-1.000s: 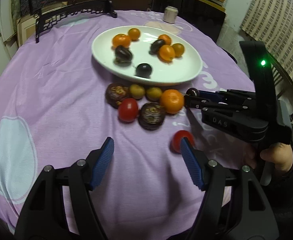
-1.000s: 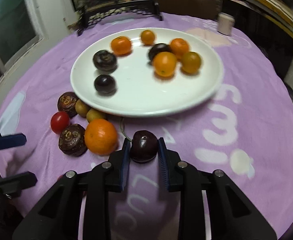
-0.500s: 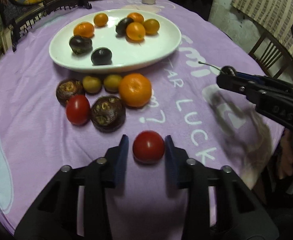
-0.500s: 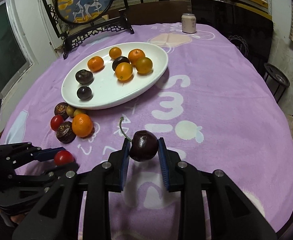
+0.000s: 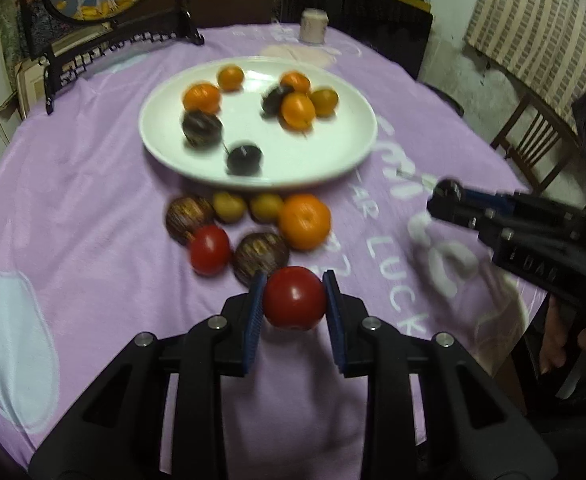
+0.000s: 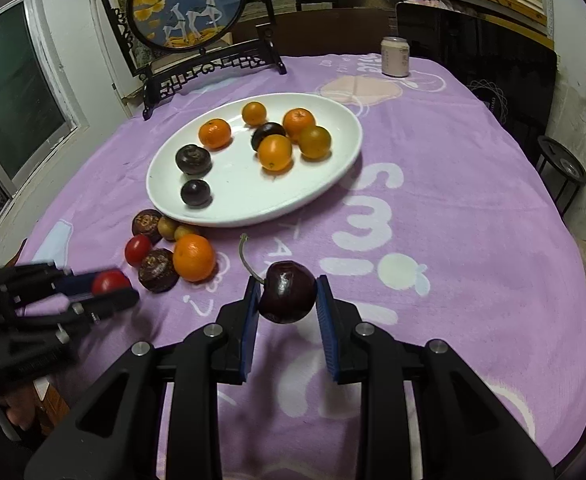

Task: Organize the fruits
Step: 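Grasp a red tomato with the left tool while the right tool holds its plum, then lower the tomato and plum onto the white plate and open both tools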

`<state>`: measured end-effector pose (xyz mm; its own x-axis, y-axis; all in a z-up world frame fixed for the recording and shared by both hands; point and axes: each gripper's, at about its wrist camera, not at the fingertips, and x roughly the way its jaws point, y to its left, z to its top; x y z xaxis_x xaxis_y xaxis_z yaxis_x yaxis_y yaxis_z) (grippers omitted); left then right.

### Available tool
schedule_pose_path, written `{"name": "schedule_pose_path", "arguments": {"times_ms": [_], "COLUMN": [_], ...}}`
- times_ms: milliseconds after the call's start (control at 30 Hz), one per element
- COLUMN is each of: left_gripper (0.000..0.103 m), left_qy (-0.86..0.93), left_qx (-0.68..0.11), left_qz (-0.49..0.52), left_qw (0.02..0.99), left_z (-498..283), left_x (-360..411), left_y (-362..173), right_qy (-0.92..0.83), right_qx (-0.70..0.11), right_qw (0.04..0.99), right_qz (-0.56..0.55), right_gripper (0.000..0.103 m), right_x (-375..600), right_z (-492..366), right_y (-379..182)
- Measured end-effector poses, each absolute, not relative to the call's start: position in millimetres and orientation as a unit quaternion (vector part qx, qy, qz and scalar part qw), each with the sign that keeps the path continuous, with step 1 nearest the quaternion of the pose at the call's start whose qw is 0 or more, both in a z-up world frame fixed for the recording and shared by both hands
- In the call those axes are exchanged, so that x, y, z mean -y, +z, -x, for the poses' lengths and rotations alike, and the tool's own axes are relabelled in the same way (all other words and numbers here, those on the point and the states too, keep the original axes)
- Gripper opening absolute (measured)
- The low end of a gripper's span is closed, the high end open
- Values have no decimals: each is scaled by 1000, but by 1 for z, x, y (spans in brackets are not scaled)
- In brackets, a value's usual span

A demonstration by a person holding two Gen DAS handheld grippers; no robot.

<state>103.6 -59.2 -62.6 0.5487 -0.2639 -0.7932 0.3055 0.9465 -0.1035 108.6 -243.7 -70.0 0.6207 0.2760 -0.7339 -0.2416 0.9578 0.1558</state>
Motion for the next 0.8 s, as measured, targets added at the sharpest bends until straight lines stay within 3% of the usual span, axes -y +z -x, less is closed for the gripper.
{"name": "schedule_pose_path", "arguments": {"times_ms": [300, 500, 800], "left_gripper": [29, 29, 30], "left_qy": [-129, -98, -99], "left_qx": [-411, -447, -460], "left_qz": [-10, 0, 4], "left_qw": [903, 889, 882], "left_z": [-202, -274, -294], "left_x": [64, 73, 74], "left_y": [-15, -37, -56], "right_qy": [163, 128, 128], "right_qx": [-395, -418, -429], "right_qw": [904, 899, 894], "right_qz": [-7, -7, -15], "right_gripper": [28, 28, 28], "right_x": [217, 218, 222], "right_z": [-171, -224, -245], "right_y": [-44, -63, -74]}}
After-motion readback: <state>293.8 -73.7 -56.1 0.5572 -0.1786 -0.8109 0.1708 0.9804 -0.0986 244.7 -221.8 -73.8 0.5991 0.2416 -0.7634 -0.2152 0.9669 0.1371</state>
